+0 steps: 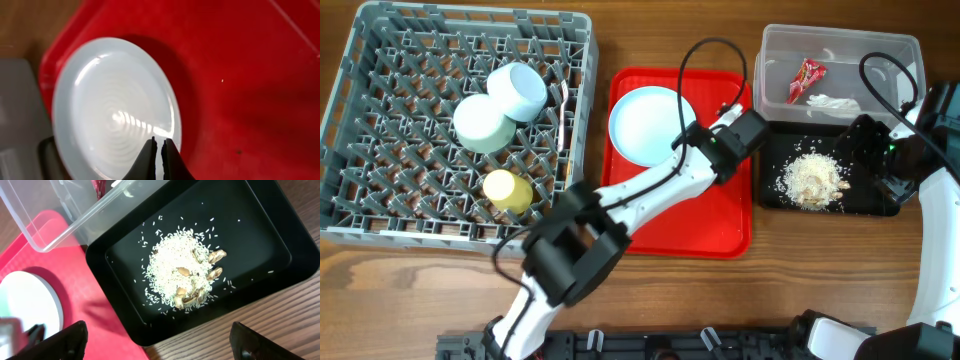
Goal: Sort waste into correct bins and load items into the dishwasher rack
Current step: 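Grasp the white plate's rim with the left gripper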
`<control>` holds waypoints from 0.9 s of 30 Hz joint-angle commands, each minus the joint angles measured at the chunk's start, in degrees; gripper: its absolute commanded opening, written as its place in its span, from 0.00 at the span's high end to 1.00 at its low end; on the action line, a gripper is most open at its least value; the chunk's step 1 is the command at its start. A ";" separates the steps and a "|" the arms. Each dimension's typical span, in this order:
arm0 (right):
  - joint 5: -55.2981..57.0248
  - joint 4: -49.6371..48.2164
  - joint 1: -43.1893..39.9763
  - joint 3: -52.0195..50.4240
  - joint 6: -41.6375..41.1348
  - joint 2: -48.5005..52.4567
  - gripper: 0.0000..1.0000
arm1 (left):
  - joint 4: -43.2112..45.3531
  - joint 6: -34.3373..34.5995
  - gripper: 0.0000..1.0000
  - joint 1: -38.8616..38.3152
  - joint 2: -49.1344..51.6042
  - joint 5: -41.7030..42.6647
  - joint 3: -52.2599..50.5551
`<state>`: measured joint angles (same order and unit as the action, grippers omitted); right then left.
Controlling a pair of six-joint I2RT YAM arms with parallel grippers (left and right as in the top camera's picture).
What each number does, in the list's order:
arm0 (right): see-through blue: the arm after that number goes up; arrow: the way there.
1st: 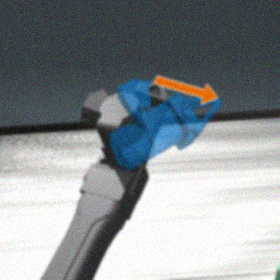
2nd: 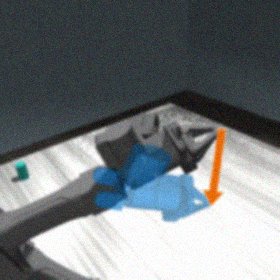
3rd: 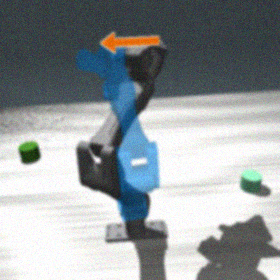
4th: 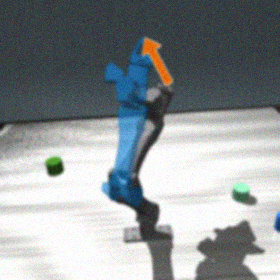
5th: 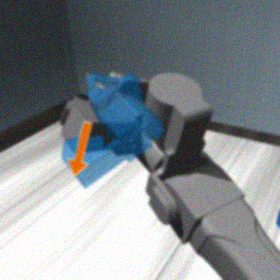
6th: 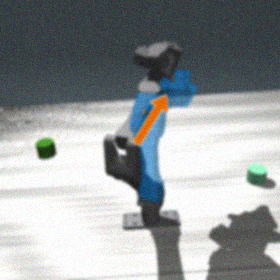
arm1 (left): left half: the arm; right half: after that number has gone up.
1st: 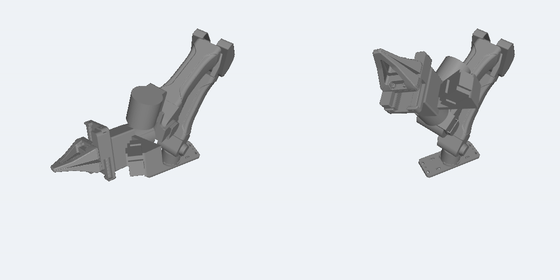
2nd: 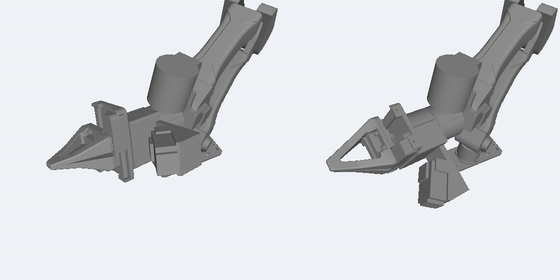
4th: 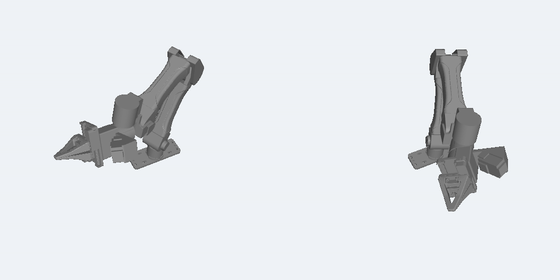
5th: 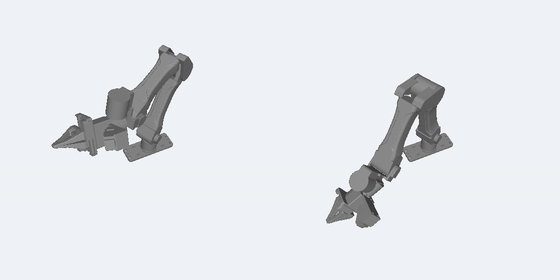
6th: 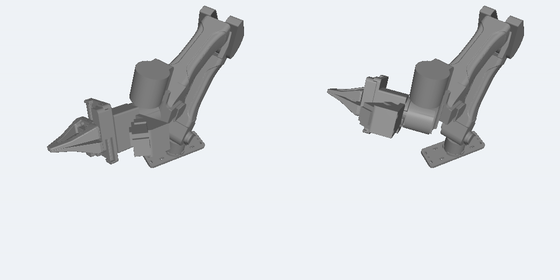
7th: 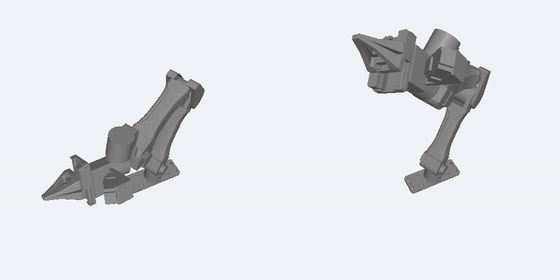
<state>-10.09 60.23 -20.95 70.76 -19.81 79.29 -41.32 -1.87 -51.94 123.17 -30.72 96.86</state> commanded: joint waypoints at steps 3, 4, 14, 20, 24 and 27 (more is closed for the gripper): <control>-0.55 0.26 -0.13 0.81 0.17 0.66 0.09 | -0.72 -0.92 0.96 0.26 -5.44 -2.54 0.35; -0.55 0.28 -0.13 0.81 0.17 0.66 0.09 | -0.74 -0.92 0.96 0.26 -5.42 -2.10 0.35; -0.52 0.48 -0.13 0.81 0.20 0.66 0.08 | -0.61 11.17 0.52 2.58 -5.03 13.00 -0.28; -0.55 0.50 -0.13 0.81 0.17 0.66 0.09 | 3.04 22.43 0.40 6.82 -3.72 13.31 -0.28; -0.55 0.50 -0.13 0.81 0.17 0.66 0.09 | 5.84 22.27 0.37 8.26 -0.68 13.81 -0.28; -0.55 0.48 -0.13 0.81 0.17 0.66 0.09 | 6.78 22.27 0.36 8.28 1.11 13.84 -0.28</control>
<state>-10.09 60.69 -20.95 70.76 -19.81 79.29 -35.38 18.17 -43.46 120.75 -18.00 96.84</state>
